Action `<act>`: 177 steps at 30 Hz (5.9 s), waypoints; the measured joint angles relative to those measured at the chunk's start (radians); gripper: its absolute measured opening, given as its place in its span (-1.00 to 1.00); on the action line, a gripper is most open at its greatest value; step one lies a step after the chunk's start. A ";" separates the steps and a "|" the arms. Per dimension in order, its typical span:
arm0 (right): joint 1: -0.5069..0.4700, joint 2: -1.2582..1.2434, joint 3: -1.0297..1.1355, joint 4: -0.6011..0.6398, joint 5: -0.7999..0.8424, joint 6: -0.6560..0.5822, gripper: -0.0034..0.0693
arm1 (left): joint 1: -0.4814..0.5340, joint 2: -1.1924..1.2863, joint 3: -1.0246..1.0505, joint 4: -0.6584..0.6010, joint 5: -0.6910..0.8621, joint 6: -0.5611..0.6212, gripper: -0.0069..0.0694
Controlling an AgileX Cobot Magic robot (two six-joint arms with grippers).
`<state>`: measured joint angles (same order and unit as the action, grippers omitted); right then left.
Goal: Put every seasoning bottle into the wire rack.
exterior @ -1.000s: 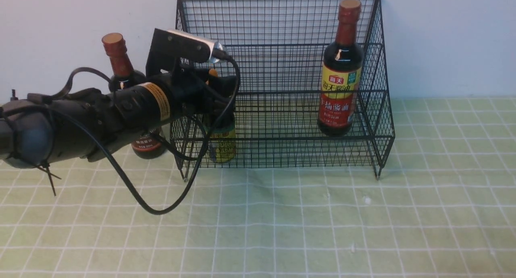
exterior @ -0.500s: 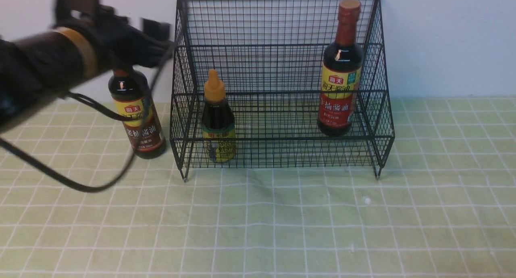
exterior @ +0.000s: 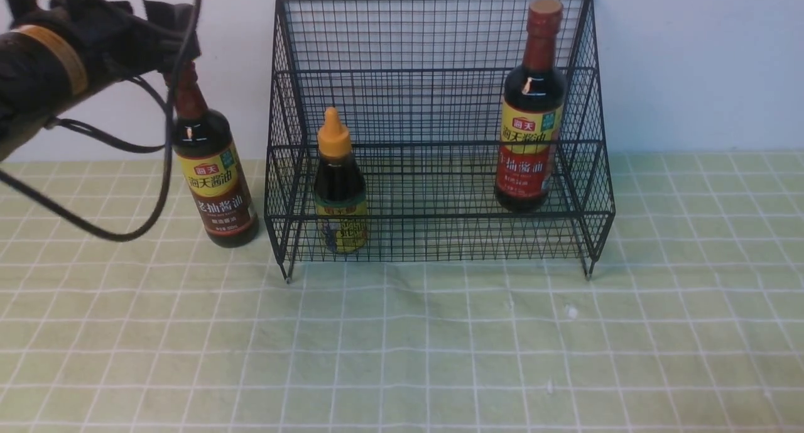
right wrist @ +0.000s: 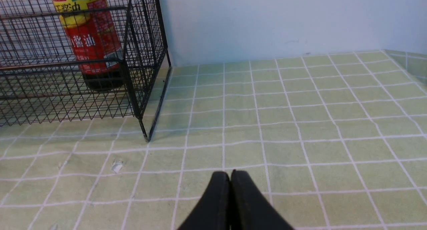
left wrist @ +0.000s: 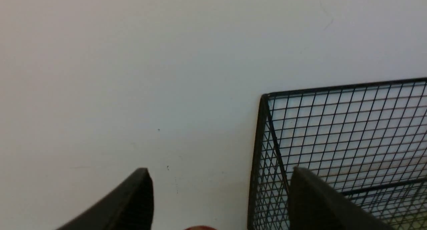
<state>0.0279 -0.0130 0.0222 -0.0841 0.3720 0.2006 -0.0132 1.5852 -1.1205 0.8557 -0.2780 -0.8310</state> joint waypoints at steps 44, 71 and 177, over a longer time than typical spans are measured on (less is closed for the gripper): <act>0.000 0.000 0.000 0.000 0.000 0.000 -0.94 | -0.205 -0.005 -0.406 0.043 0.014 -0.098 -0.14; 0.000 0.000 0.000 0.000 0.000 0.000 -0.94 | -0.240 0.249 -0.459 0.101 -0.085 -0.097 -0.14; 0.000 0.000 0.000 0.000 0.000 0.000 -0.94 | 0.079 -0.899 -0.347 0.625 -0.243 -1.661 -0.84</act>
<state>0.0279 -0.0130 0.0222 -0.0841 0.3720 0.2006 0.0656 0.6864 -1.4679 1.4808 -0.5208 -2.4915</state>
